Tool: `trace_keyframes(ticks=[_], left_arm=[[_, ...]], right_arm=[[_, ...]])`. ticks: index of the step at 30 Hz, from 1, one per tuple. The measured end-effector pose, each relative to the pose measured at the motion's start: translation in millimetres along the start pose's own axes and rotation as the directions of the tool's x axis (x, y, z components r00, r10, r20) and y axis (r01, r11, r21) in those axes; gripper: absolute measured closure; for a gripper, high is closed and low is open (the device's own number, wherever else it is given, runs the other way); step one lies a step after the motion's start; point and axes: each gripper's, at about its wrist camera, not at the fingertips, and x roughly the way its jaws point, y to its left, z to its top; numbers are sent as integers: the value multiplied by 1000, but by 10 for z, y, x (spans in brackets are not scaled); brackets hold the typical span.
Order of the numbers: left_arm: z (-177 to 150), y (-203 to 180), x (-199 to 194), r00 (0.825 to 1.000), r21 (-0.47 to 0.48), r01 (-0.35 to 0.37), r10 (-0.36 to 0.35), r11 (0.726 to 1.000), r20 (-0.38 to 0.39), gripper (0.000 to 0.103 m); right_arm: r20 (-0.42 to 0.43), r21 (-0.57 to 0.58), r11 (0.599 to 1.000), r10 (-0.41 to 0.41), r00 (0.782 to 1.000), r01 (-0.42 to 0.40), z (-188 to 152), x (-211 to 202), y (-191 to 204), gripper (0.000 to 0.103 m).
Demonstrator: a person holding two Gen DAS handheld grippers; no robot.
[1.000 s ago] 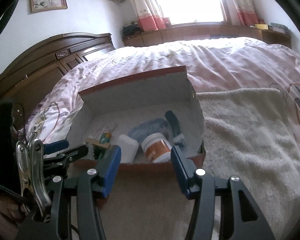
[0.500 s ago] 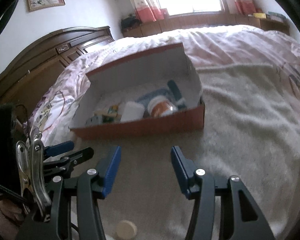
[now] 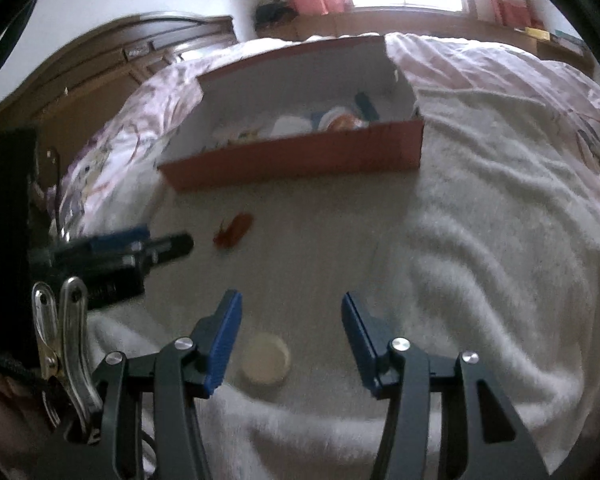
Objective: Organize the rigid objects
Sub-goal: 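Withdraw both grippers from the box toward the cream round disc, then grasp the cream round disc with the right gripper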
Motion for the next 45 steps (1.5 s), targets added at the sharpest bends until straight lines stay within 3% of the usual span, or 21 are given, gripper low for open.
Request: trace_keyframes(ticks=[7, 24, 34, 40, 45], left_arm=[[-131, 107, -80, 1000, -24, -18, 18, 1000, 4, 36], [-273, 185, 21, 999, -52, -11, 8, 999, -45, 36], [-279, 167, 26, 999, -55, -10, 7, 998, -54, 36], [-279, 187, 60, 998, -80, -4, -2, 997, -70, 36], [-248, 139, 86, 997, -70, 19, -25, 997, -74, 36]], right_arm=[[-35, -30, 999, 9, 999, -11, -189, 35, 109, 48], [-84, -55, 998, -13, 996, 9, -246, 176, 187, 49], [-77, -73, 995, -73, 994, 68, -256, 183, 179, 70], [-62, -65, 996, -59, 996, 55, -211, 159, 140, 70], [-22, -89, 991, -98, 995, 96, -80, 154, 95, 70]])
